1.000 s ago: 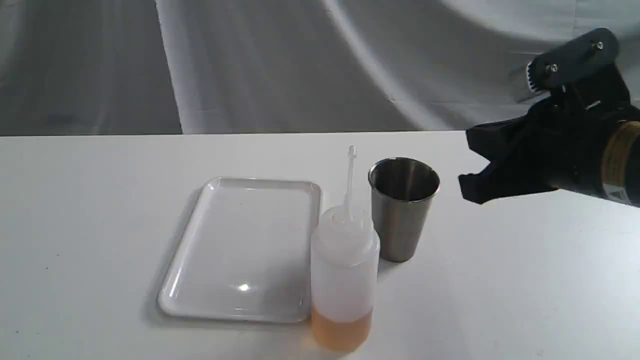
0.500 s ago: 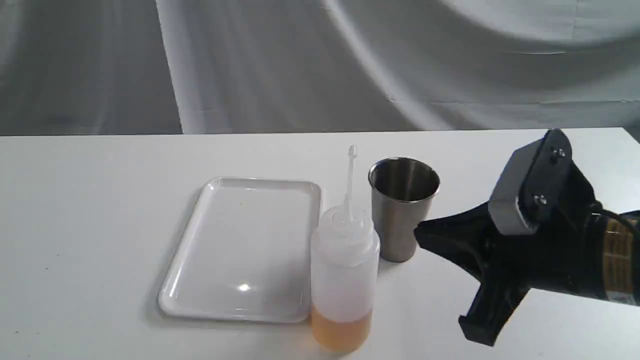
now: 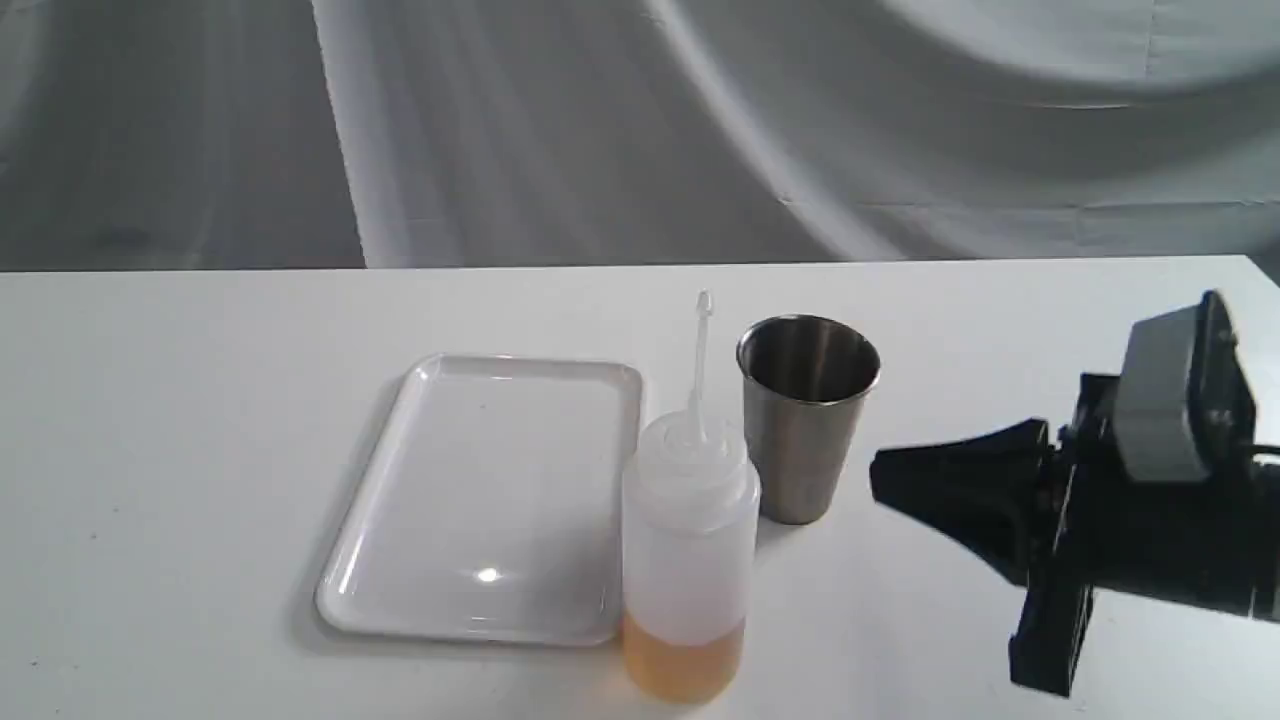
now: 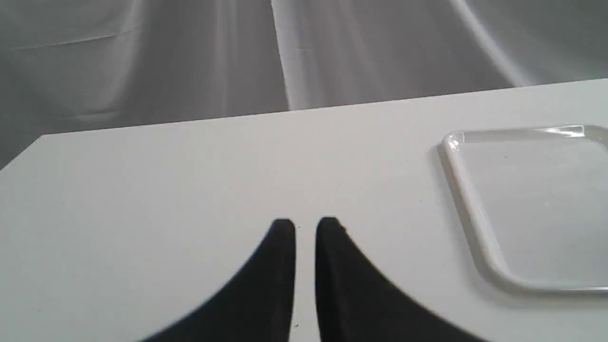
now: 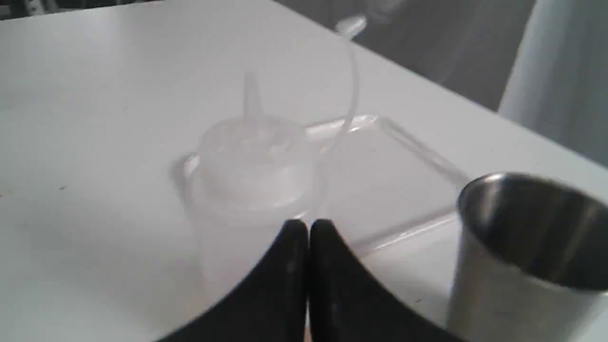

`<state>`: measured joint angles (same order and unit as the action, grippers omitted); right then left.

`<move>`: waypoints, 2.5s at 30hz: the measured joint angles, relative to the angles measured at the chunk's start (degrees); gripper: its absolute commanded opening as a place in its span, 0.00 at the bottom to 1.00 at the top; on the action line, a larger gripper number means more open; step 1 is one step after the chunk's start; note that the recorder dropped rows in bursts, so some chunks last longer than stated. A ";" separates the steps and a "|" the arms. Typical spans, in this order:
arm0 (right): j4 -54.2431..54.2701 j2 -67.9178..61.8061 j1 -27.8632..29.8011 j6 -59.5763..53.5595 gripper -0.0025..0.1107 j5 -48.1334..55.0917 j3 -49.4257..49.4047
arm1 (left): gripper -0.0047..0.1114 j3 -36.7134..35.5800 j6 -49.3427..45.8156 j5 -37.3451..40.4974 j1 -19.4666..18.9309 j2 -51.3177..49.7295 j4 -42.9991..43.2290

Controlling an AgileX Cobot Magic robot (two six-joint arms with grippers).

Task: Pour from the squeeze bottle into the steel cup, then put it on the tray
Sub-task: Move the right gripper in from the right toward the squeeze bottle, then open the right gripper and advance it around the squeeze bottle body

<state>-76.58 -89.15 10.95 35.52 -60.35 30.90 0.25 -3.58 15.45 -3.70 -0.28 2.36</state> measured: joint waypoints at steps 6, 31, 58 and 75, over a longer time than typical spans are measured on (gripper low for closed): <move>-5.13 -8.56 0.00 -1.51 0.02 -1.01 0.69 | 0.11 0.00 0.00 0.00 0.00 0.00 0.00; -6.61 -19.41 3.46 -3.72 0.71 -4.47 5.73 | 0.11 0.00 0.00 0.00 0.00 0.00 0.00; -4.58 -23.22 2.85 -7.40 0.89 -8.65 5.81 | 0.11 0.00 0.00 0.00 0.00 0.00 0.00; -7.31 -23.22 -0.09 -13.96 0.89 -4.30 9.03 | 0.11 0.00 0.00 0.00 0.00 0.00 0.00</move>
<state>-83.90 -112.38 10.86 21.56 -64.65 39.93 0.25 -3.58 15.45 -3.70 -0.28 2.36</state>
